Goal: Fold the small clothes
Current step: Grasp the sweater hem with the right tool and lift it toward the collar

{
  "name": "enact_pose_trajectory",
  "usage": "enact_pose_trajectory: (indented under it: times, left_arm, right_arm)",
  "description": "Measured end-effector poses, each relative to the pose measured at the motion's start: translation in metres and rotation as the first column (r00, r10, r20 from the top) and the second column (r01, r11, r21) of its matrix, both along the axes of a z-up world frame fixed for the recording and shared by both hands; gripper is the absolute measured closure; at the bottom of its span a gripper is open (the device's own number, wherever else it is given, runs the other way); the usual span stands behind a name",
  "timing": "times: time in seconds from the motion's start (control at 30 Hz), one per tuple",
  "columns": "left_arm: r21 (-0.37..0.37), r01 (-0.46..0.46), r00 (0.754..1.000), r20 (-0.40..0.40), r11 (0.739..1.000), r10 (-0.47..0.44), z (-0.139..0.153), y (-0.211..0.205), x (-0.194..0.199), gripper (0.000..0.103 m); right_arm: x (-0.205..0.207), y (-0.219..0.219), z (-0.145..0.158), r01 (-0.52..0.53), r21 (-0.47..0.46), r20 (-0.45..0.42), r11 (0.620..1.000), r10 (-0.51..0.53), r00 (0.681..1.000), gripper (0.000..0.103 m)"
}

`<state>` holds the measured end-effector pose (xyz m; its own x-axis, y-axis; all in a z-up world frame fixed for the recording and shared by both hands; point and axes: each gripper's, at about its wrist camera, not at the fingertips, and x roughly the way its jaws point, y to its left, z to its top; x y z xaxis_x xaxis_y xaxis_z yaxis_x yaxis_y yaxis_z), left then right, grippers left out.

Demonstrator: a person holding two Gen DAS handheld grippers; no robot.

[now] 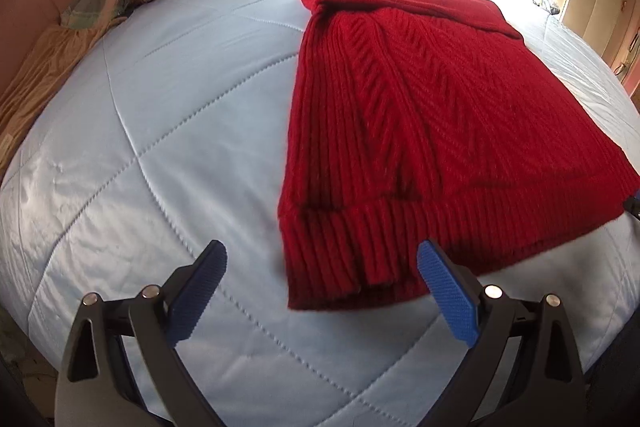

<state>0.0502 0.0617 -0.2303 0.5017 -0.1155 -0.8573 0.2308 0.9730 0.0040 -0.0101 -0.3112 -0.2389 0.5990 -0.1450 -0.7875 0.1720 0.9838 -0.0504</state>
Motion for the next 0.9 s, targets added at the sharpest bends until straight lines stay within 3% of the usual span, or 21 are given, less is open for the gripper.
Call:
enact_pose_trajectory:
  times: [0.17, 0.27, 0.33, 0.57, 0.6, 0.63, 0.7, 0.8, 0.9]
  left_arm:
    - [-0.078, -0.037, 0.999, -0.029, 0.996, 0.035, -0.007, 0.021, 0.001, 0.006]
    - [-0.094, -0.035, 0.999, -0.038, 0.995, 0.031, -0.009, 0.019, 0.007, 0.007]
    - [-0.065, -0.009, 1.0, -0.028, 0.998, 0.007, -0.009, 0.011, 0.009, 0.017]
    - [0.053, 0.081, 0.997, -0.015, 0.995, -0.08, -0.015, -0.011, 0.009, 0.047]
    - [0.053, 0.079, 0.997, -0.015, 0.995, -0.078, -0.015, -0.011, 0.01, 0.053]
    - [0.062, 0.069, 0.998, -0.012, 0.996, -0.069, -0.013, -0.01, 0.01, 0.059]
    - [0.07, 0.057, 0.998, -0.016, 0.996, -0.056, -0.012, -0.007, 0.011, 0.063]
    - [0.064, 0.029, 0.999, -0.027, 0.998, -0.027, -0.012, 0.002, 0.013, 0.063]
    - [0.051, 0.034, 0.999, -0.034, 0.998, -0.032, -0.012, 0.006, 0.012, 0.063]
  right_arm:
    - [0.002, 0.012, 0.003, -0.029, 0.028, 0.015, 0.999, 0.029, 0.999, 0.047]
    - [0.005, 0.017, 0.002, -0.038, 0.03, 0.007, 0.999, 0.038, 0.999, 0.061]
    - [0.007, 0.016, -0.001, -0.031, 0.034, -0.005, 0.999, 0.032, 0.999, 0.069]
    - [0.012, 0.013, 0.001, -0.037, 0.038, 0.015, 0.999, 0.037, 0.999, 0.082]
    - [0.013, 0.016, 0.003, -0.047, 0.026, 0.026, 0.999, 0.046, 0.999, 0.096]
    - [0.013, 0.02, 0.008, -0.06, -0.003, 0.043, 0.998, 0.06, 0.997, 0.099]
    - [0.009, 0.031, 0.018, -0.081, -0.106, 0.074, 0.991, 0.089, 0.993, 0.099]
    - [0.004, 0.033, 0.013, -0.083, -0.251, 0.036, 0.964, 0.095, 0.995, 0.1]
    - [0.002, 0.026, -0.01, -0.094, -0.265, -0.033, 0.96, 0.089, 0.996, 0.1]
